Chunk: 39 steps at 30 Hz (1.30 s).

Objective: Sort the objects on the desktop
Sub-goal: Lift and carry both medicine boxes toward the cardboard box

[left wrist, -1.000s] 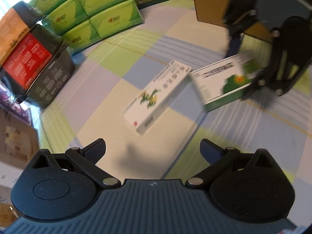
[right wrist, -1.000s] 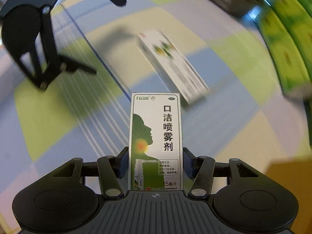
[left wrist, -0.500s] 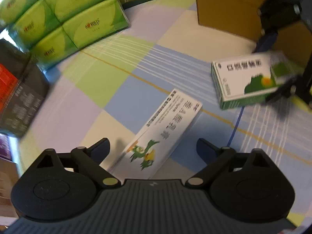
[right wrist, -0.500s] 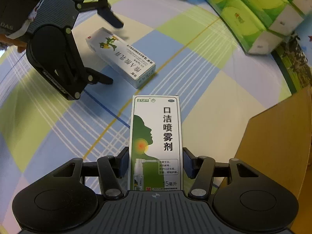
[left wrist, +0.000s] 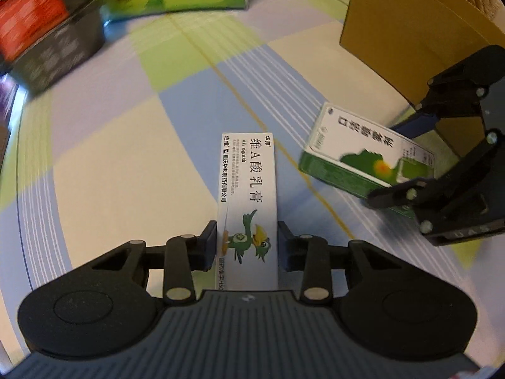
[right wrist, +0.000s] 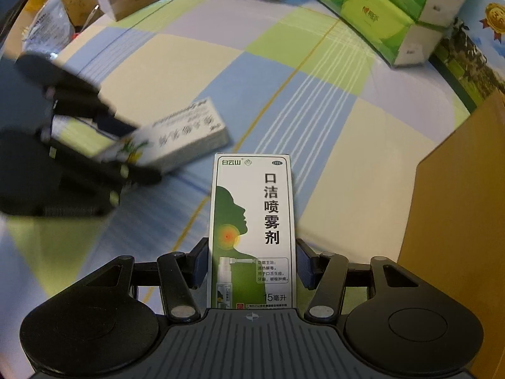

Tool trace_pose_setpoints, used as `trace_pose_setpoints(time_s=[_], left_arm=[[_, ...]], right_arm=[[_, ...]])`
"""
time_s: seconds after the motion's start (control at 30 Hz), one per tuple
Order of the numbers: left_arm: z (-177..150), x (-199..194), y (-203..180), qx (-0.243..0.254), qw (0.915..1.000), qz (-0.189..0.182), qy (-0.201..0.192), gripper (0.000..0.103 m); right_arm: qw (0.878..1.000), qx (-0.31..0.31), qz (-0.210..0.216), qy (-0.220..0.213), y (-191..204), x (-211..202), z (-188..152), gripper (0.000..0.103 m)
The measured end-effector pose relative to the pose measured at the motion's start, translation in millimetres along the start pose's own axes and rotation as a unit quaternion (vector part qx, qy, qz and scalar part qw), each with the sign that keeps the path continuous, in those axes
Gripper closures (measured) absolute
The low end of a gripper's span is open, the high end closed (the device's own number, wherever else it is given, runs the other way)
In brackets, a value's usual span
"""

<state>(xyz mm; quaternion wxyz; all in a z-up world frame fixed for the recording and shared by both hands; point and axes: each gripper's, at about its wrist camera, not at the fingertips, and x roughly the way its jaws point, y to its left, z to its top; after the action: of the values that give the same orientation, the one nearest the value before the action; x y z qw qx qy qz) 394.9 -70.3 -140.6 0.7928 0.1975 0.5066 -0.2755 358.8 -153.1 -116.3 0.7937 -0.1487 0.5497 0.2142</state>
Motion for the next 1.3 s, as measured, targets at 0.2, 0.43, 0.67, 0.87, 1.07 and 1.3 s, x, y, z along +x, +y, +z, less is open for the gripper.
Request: trace_pose_setpoints(time_s=[0.2, 0.43, 0.67, 0.87, 1.07, 1.3], left_arm=[[-65.1, -32.7, -50.2, -0.012, 0.9993, 0.034, 0.000, 0.070], [-127.1, -72.7, -86.0, -0.087, 0.9957, 0.023, -0.021, 0.070], [-160.3, -107.9, -121.8, -0.116, 0.9918, 0.033, -0.041, 0.071], [-173.5, -134.6, -146.1, -0.153, 0.9859, 0.029, -0.063, 0.070], [-181.5, -156.7, -167.9, -0.175, 0.9811, 0.023, -0.079, 0.070], [-186.0, -175.4, -183.2, -0.191, 0.9772, 0.016, -0.091, 0.071]], right_arm=[[1.000, 0.005, 0.000, -0.010, 40.2, -19.8, -51.0, 0.051], [0.996, 0.054, 0.004, -0.065, 72.2, -57.7, -140.9, 0.051], [0.991, 0.105, -0.003, -0.089, 77.8, -99.9, -199.3, 0.051], [0.987, 0.123, -0.011, -0.103, 81.6, -128.8, -223.0, 0.051], [0.984, 0.133, -0.016, -0.118, 86.1, -151.0, -249.7, 0.051], [0.981, 0.139, -0.022, -0.134, 83.9, -173.0, -270.6, 0.051]])
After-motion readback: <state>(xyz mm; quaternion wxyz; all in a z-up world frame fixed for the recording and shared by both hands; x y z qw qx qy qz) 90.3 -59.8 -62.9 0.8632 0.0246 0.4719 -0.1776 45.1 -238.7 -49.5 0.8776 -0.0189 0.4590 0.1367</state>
